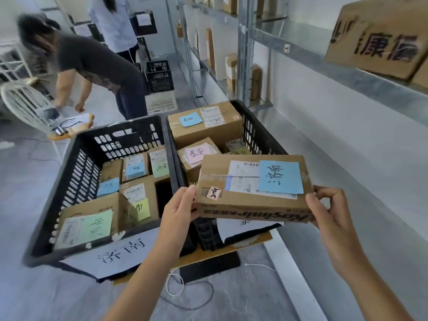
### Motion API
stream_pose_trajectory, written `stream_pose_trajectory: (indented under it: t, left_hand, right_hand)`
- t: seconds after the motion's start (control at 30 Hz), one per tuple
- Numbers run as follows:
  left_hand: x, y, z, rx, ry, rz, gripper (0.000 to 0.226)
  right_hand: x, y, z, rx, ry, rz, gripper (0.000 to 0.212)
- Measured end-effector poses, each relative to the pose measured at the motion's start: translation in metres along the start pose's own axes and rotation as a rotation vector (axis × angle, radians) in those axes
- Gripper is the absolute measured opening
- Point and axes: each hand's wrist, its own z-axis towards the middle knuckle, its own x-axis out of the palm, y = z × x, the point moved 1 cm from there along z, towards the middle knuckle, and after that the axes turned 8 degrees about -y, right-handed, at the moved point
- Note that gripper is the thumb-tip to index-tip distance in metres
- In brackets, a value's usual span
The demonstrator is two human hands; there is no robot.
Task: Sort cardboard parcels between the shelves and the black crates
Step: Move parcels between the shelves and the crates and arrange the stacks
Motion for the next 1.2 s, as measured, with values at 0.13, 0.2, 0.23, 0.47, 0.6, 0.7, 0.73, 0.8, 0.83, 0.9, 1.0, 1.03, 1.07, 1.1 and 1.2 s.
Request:
stream_pose_trajectory:
  t: [0.13,0.2,0.23,0.47,0.6,0.7,0.73,0.8,0.83,0.9,1.0,1.03,1.07,1.1,1.2]
  left_hand:
    - [-0.017,-0.001,0.004,-0.043,-0.093,-0.044,0.028]
    - [-0.025,-0.003,0.006,-0.074,-0.131,-0.097,0.03]
    - [-0.028,-0.004,0.006,-0.093,-0.142,-0.144,0.035]
    - [-0.08,-0.016,0.024,-0.06,-0.254,-0.338,0.06]
    - [-0.122,-0.032,0.053,0.024,-0.265,-0.292,0.049]
    - [-0.158,-0.049,0.084,0.071,-0.224,-0.233,0.038]
    - [-0.169,-0.053,0.095,0.081,-0.213,-0.216,0.035]
    - [-0.188,-0.059,0.121,0.091,-0.213,-0.19,0.027]
    - [-0.196,-0.061,0.135,0.091,-0.218,-0.169,0.025]
    - [-0.208,-0.063,0.162,0.087,-0.227,-0.109,0.029]
    - [-0.218,-0.063,0.201,0.077,-0.228,-0.049,0.028]
    - [-0.22,-0.061,0.213,0.068,-0.218,-0.024,0.027]
    - [-0.221,-0.059,0.224,0.059,-0.196,0.006,0.026]
    - [-0.221,-0.056,0.233,0.051,-0.162,0.037,0.025]
    - [-0.217,-0.042,0.256,0.049,-0.051,0.11,0.021]
  right_hand:
    - [0.024,0.0,0.011,0.014,0.097,0.054,0.015]
    - [0.036,0.002,0.017,0.038,0.156,0.084,0.014]
    - [0.042,0.002,0.021,0.045,0.187,0.093,0.018]
    - [0.111,0.009,0.044,0.131,0.244,0.181,0.017]
    - [0.168,0.024,0.056,0.192,0.328,0.12,0.058]
    - [0.21,0.036,0.069,0.283,0.333,0.105,0.079]
    - [0.223,0.041,0.072,0.314,0.342,0.111,0.076]
    - [0.245,0.046,0.075,0.35,0.368,0.077,0.072]
    - [0.255,0.045,0.075,0.358,0.383,0.042,0.07]
    - [0.271,0.04,0.072,0.397,0.447,-0.014,0.071]
    - [0.294,0.029,0.066,0.501,0.59,-0.091,0.077]
    - [0.301,0.025,0.063,0.505,0.645,-0.145,0.073]
    - [0.308,0.021,0.06,0.509,0.701,-0.197,0.067]
    - [0.314,0.017,0.056,0.515,0.751,-0.242,0.06]
    - [0.331,0.004,0.042,0.543,0.784,-0.327,0.05]
